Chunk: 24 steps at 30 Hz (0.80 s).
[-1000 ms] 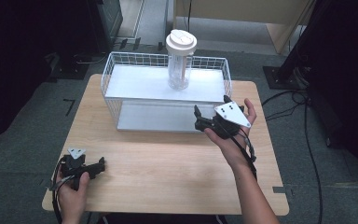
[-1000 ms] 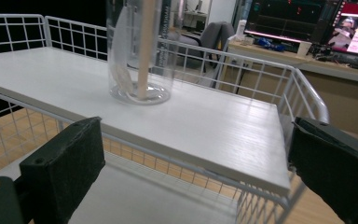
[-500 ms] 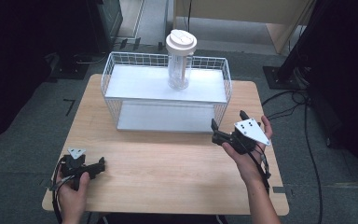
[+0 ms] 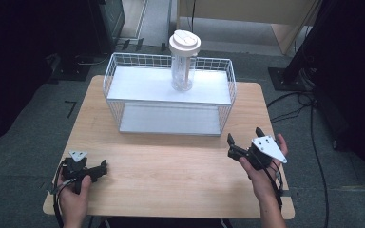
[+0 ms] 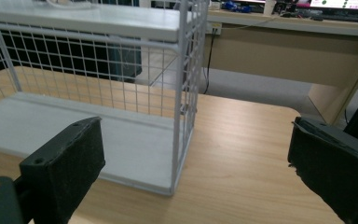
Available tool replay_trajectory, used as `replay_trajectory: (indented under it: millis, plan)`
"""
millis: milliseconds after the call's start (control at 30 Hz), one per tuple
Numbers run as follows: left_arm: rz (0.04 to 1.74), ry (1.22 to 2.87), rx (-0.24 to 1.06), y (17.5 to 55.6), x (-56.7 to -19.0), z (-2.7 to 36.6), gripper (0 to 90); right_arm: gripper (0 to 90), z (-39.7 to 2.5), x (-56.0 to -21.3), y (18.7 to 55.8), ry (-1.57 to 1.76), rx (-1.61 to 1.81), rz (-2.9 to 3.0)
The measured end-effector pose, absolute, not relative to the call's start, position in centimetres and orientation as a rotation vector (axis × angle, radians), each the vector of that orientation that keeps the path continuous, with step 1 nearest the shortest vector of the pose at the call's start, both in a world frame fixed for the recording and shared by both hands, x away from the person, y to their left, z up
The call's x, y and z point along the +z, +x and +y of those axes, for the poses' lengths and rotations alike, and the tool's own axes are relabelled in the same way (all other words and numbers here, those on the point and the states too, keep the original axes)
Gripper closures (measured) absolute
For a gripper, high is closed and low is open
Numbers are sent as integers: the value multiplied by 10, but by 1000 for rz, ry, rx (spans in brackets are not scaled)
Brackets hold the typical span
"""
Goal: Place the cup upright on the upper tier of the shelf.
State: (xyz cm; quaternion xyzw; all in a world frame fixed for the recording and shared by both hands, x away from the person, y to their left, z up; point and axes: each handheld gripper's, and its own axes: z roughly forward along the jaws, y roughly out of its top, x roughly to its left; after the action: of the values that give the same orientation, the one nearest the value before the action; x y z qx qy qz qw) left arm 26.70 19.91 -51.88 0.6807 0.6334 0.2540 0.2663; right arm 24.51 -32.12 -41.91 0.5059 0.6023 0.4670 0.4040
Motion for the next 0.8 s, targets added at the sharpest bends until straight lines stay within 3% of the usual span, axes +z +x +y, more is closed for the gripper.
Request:
replay_trajectory:
  millis: [800]
  plan:
    - [1710,1836,686,267,-519,199,0,38,-391,-484,208,1497,1067,1499]
